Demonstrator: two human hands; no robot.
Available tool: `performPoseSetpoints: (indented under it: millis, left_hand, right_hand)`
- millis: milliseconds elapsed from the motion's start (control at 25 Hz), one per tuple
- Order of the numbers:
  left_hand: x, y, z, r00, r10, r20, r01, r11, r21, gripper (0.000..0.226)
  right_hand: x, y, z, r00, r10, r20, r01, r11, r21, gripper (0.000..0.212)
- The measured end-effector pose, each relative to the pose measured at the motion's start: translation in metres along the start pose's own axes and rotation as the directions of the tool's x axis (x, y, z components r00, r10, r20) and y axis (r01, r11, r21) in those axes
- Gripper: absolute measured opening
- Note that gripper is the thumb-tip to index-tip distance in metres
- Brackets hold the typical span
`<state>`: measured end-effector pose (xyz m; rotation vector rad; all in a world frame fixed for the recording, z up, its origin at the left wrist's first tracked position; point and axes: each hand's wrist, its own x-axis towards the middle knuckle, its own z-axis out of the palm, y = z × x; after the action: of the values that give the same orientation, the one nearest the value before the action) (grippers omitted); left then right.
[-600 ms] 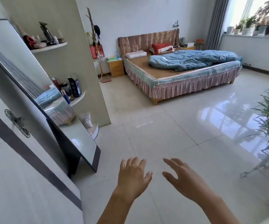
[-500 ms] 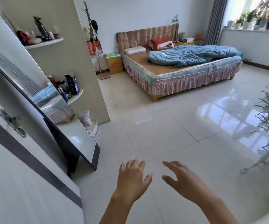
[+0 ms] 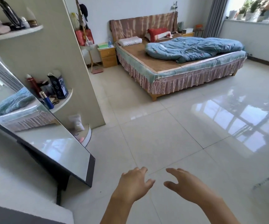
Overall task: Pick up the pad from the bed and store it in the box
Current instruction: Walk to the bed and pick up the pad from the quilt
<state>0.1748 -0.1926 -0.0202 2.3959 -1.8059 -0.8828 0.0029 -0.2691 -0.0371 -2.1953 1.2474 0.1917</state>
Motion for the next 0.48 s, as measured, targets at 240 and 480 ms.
performPoseSetpoints:
  millis: [240,480]
  left_hand:
    - [0.116,-0.02,-0.069,0.998,0.061,-0.028,-0.061,0.998,-0.005,0.052]
    - [0.25,-0.016,-0.118,0.989,0.107,-0.102,-0.115,0.991,-0.072,0.05]
  right_hand:
    - [0.103,-0.007,-0.057,0.992,0.067,-0.109,-0.061,0.996,0.058,0.053]
    - [0.223,0.014,-0.119,0.973,0.071,-0.219,-0.041,0.99,0.138,0.052]
